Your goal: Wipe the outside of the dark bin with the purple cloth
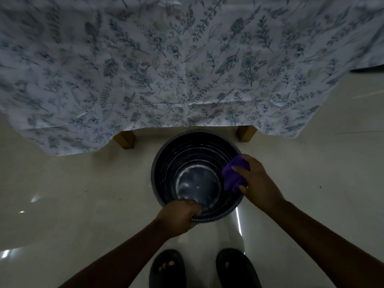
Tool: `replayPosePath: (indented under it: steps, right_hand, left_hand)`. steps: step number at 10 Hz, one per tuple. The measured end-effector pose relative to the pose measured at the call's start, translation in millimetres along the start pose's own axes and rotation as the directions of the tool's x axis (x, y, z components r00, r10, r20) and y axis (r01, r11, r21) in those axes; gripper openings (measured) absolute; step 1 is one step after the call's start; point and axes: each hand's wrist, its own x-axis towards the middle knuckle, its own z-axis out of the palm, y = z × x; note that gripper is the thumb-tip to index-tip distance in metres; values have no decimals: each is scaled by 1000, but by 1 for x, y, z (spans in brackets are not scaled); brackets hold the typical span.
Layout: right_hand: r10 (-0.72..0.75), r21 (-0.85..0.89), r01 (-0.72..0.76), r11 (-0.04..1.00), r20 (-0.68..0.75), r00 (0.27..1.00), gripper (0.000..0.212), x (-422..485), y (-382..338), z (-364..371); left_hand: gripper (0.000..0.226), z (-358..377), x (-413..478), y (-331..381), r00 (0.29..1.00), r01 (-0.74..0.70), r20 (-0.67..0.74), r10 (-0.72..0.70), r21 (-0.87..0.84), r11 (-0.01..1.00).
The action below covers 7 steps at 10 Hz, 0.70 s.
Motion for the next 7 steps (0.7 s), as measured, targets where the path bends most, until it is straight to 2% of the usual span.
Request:
replayPosePath:
  steps: [1,2,3,4,5,6,7]
  right_hand:
    - [159,-11,-158,987,73,985,69,-6,-12,-4]
    - [323,-59,-317,946,187,928,79,-10,-30,-3]
    - [312,-18,-312,950,87,946,61,-11,-36,2]
    - [309,-33,-308,951,32,951,53,-10,-36,4]
    - [330,-35,-330,943,-10,944,51,-1,-28,12]
    - [450,-122,-438,891,105,887,59,11,-32,5]
    - [459,-363,-383,849,150,876,58,23,-58,-17]
  left_hand:
    - [34,-8,-5,-1,997,64,45,-62,-35,997]
    - [60,-19,-11,3,989,141,52,-137,-81,987]
    - [72,-26,-14,3,976,219,-13,-219,-34,975]
    - [77,-24,-10,-9,955,289,-72,-289,0,957]
    - [70,-13,0,-30,944,315,-112,-311,22,949]
    - [62,-15,10,-33,945,300,-133,-299,-18,954]
    - [63,-42,24,-26,925,351,-127,-359,-86,933]
